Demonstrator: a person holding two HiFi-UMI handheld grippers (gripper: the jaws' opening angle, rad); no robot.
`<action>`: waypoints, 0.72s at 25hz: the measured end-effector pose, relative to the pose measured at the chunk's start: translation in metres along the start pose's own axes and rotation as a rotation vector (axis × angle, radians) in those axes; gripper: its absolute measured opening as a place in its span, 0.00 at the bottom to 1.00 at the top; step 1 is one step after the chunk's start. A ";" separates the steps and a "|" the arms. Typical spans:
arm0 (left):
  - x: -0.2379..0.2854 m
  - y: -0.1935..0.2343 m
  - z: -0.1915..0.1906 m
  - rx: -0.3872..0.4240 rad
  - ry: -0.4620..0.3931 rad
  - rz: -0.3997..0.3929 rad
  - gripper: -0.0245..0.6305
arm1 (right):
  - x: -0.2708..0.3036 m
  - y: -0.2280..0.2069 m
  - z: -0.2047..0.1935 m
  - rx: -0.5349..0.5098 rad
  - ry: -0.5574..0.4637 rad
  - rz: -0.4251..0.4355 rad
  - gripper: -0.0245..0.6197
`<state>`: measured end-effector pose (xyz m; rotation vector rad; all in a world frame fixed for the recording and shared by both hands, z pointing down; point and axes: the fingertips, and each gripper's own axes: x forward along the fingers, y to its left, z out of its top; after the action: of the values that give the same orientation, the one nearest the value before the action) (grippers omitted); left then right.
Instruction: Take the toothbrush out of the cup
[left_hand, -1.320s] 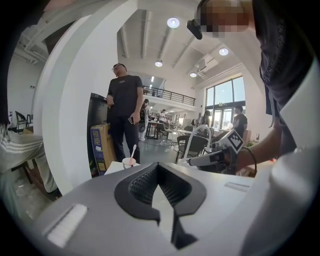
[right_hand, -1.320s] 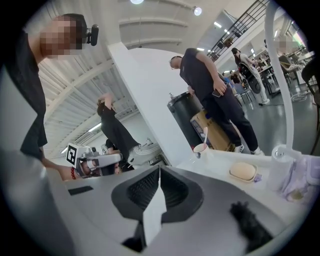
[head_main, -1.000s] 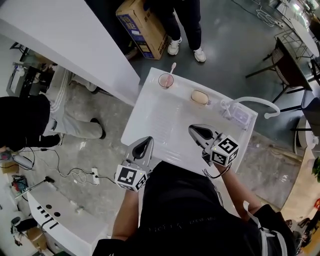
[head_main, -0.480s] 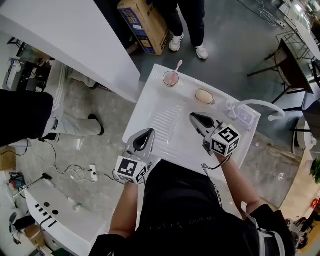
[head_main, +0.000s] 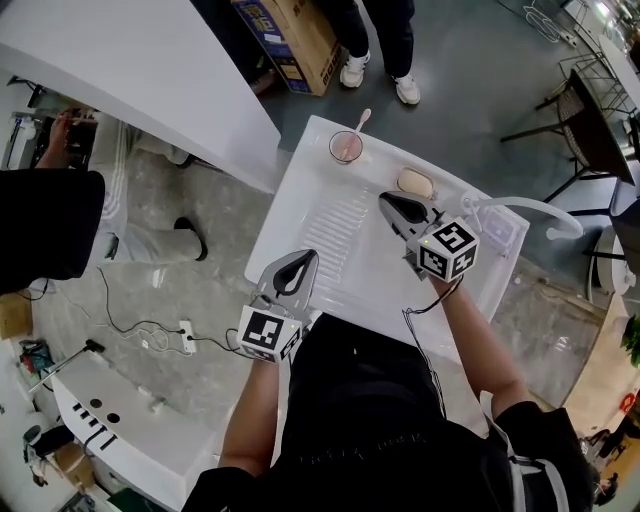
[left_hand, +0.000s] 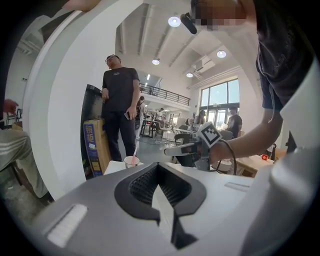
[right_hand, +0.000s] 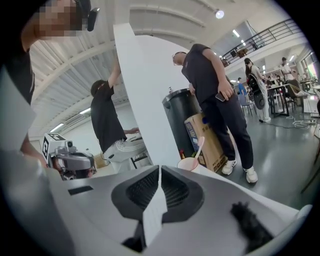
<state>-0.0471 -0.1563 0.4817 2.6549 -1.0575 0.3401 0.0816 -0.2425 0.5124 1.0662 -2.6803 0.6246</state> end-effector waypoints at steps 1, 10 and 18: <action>0.000 0.001 -0.001 -0.005 -0.001 -0.002 0.05 | 0.004 -0.004 0.000 0.001 0.002 -0.003 0.06; 0.008 0.011 -0.011 -0.037 0.018 0.007 0.05 | 0.035 -0.033 0.000 0.014 0.014 -0.018 0.06; 0.027 0.013 -0.016 -0.051 0.029 -0.025 0.05 | 0.066 -0.054 0.001 0.004 0.033 -0.031 0.06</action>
<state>-0.0390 -0.1774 0.5075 2.6080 -1.0097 0.3413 0.0713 -0.3188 0.5497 1.0862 -2.6301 0.6363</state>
